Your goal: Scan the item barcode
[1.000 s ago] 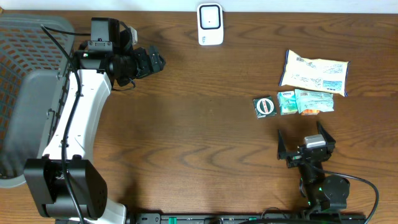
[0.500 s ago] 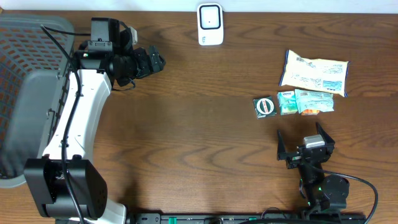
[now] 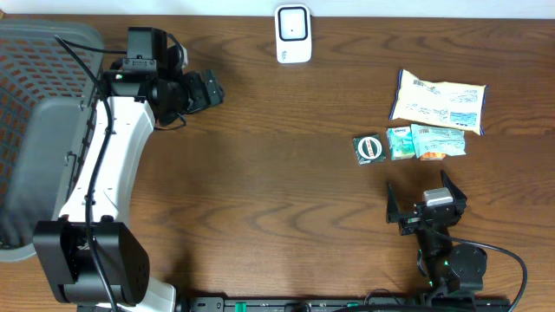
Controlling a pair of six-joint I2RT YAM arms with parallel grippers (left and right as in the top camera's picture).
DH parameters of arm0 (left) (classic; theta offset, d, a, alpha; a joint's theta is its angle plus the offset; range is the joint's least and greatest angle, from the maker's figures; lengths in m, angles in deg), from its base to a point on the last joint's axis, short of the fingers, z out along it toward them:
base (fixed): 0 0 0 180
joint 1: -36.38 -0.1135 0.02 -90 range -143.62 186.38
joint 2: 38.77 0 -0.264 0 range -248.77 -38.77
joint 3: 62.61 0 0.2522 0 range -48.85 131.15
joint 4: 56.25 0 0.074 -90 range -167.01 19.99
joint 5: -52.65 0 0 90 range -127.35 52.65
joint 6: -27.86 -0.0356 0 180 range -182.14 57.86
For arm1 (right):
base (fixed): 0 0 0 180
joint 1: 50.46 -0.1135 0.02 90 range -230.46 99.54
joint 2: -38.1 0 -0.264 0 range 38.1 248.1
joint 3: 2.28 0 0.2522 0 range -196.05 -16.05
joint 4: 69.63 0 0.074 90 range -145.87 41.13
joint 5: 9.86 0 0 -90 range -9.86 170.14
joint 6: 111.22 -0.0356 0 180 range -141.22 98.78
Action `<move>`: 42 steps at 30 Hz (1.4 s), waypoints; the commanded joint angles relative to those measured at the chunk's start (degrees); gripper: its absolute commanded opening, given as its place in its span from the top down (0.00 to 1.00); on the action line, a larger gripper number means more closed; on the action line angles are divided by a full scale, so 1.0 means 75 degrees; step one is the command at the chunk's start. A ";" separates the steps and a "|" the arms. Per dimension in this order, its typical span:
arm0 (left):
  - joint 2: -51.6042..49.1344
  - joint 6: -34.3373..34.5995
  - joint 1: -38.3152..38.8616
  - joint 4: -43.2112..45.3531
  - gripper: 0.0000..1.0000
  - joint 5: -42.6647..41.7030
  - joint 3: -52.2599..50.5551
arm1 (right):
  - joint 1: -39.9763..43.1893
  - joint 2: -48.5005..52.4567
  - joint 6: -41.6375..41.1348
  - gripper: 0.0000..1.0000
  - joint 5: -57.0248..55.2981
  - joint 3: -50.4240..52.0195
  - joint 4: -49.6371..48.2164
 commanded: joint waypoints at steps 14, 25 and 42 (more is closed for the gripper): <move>0.4194 -0.2349 -0.0026 0.2614 0.02 0.2480 -0.3302 | -0.0067 -0.0070 0.0020 0.01 -0.0029 0.0009 0.0035; 0.8807 -0.3538 -0.0210 0.5744 0.02 0.2483 -0.7860 | -0.0067 -0.0070 0.0020 0.01 -0.0029 0.0009 0.0035; 1.2840 -0.4211 -0.0428 0.6050 0.02 0.2547 -1.0923 | -0.0067 -0.0070 0.0020 0.01 -0.0029 0.0009 0.0035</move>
